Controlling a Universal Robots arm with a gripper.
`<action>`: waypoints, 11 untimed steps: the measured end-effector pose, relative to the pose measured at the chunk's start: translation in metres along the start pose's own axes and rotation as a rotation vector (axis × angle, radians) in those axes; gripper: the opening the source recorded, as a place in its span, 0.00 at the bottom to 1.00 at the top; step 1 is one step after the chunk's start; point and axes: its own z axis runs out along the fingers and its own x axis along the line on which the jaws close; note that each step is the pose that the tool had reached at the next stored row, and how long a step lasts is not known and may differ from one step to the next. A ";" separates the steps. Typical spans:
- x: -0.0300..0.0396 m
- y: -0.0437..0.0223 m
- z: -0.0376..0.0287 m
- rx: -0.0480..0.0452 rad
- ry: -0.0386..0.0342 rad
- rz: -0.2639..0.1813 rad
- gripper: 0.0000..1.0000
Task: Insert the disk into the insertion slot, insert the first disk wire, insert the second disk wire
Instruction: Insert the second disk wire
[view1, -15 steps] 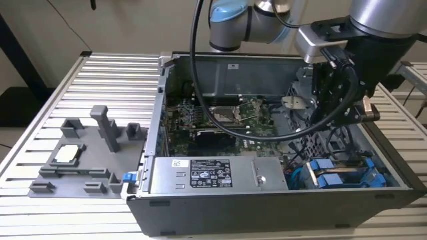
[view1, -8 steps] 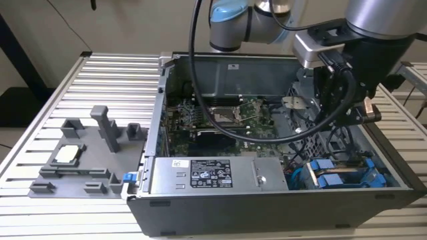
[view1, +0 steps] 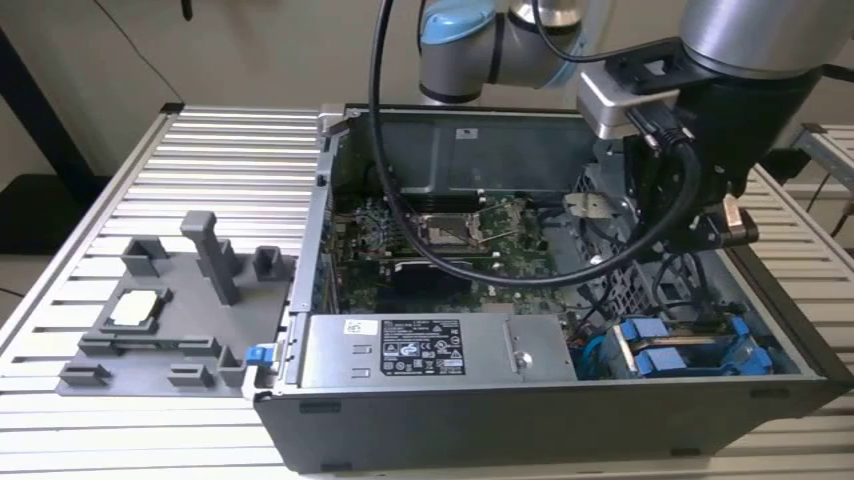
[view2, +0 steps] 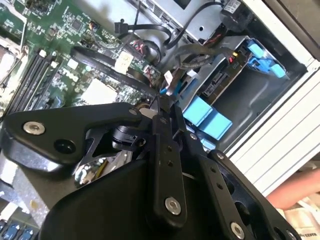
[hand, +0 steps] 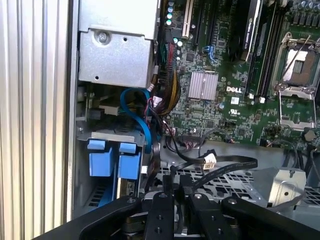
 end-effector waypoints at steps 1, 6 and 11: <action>0.0004 0.0001 0.0000 0.0000 0.0000 0.000 0.18; 0.0062 0.0008 0.0009 -0.0003 -0.0001 0.000 0.18; 0.0215 -0.0030 0.0047 -0.0061 -0.0006 0.000 0.18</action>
